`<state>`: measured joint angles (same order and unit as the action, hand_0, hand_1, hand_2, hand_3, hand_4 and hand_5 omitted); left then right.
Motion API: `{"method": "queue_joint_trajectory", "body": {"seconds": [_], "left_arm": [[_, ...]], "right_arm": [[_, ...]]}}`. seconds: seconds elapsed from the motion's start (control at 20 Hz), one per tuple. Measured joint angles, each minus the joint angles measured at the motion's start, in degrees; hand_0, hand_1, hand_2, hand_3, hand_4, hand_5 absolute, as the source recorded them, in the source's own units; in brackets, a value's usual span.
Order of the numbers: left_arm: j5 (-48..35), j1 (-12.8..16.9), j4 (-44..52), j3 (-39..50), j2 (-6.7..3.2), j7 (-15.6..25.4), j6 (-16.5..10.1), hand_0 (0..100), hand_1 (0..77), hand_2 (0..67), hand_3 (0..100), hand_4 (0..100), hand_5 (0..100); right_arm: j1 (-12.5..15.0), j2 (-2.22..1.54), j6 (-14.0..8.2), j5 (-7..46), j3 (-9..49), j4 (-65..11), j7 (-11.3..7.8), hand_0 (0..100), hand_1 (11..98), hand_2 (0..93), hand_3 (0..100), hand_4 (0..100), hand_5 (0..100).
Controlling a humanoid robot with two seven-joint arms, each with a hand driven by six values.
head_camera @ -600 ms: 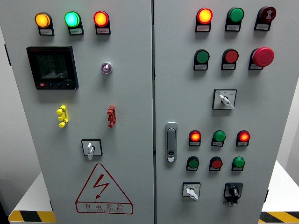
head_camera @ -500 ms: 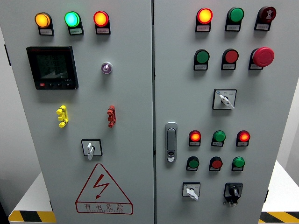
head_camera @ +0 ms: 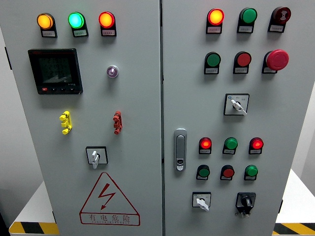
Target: Turn on light switch 1
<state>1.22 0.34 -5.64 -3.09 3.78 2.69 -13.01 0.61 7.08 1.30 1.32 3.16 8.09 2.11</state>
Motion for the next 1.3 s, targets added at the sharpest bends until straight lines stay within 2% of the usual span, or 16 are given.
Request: {"method": "queue_joint_trajectory", "body": {"seconds": [0.35,0.5,0.85,1.05,1.3], "left_arm": [[-2.0,0.0,-0.1,1.4,0.24,-0.1,0.0,0,0.0,0.0,0,0,0],[-8.3,0.1,-0.3,8.2,0.31,-0.2,0.0,0,0.0,0.0,0,0,0],[-38.7,2.0,-0.5,37.0,0.32,-0.8,0.2,0,0.0,0.0,0,0,0],[-52.1,2.2,-1.2,52.3,0.62,-1.2,0.1,0,0.0,0.0,0,0,0],[-75.3,2.4,-3.8,75.5,1.07,-0.8,0.0,0,0.0,0.0,0,0,0]], "right_arm": [[0.0,0.02,0.0,0.0,0.0,0.0,0.0,0,19.5,0.0,20,19,11],[0.0,0.01,0.0,0.0,0.0,0.0,0.0,0,19.7,0.0,20,19,11],[0.0,0.02,0.0,0.0,0.0,0.0,0.0,0,19.7,0.0,20,19,11],[0.0,-0.01,0.0,0.0,0.0,0.0,0.0,0,19.6,0.0,20,19,11],[0.0,0.04,0.0,0.0,0.0,0.0,0.0,0,19.7,0.0,20,19,11]]}}
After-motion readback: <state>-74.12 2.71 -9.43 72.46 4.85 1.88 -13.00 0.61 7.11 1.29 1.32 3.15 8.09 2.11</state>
